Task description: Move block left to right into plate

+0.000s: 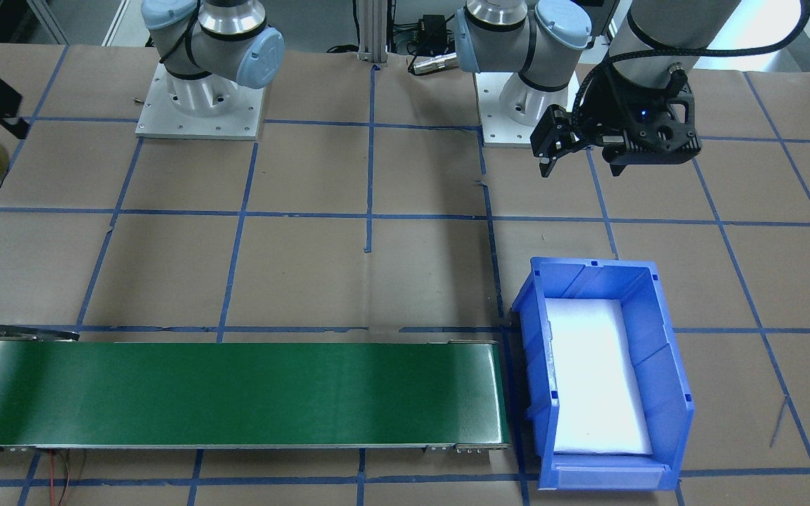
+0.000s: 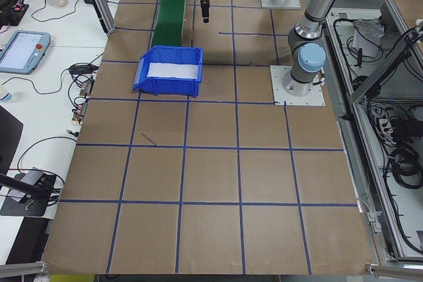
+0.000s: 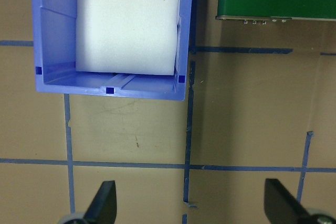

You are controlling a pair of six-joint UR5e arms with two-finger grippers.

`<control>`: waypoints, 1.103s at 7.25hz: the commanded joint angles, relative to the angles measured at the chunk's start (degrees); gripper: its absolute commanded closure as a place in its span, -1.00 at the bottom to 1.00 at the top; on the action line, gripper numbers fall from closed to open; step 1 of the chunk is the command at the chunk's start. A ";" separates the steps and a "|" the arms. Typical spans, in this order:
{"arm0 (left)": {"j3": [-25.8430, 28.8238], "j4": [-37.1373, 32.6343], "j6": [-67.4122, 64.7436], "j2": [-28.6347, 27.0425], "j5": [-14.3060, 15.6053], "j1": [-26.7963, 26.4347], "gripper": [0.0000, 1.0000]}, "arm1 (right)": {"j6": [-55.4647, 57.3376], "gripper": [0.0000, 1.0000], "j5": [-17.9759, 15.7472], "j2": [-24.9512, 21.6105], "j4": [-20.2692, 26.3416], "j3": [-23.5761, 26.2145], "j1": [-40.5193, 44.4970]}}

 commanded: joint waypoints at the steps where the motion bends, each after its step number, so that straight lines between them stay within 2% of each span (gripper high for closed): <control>1: 0.06 0.01 0.09 0.00 0.00 0.00 -1.00 | 22.22 -1.00 -0.13 1.24 -3.64 -1.52 16.94; 2: 0.06 0.01 0.09 0.00 0.00 0.00 -1.00 | 23.80 -1.00 -0.21 1.16 -7.06 -1.79 20.22; 4: 0.06 0.01 0.09 0.00 0.00 0.00 -1.00 | 23.81 -1.00 -0.74 1.15 -16.61 -0.74 19.91; 6: 0.06 -0.08 0.09 0.00 0.09 0.00 -1.00 | 23.81 -1.00 0.13 1.07 -16.93 1.98 20.52; 7: 0.06 -0.08 0.09 0.00 0.09 0.00 -1.00 | 27.03 -1.00 2.49 0.89 -16.76 2.25 20.96; 8: 0.06 -0.16 0.09 0.09 0.09 0.00 -1.00 | 28.63 -1.00 2.42 0.89 -16.15 2.69 21.31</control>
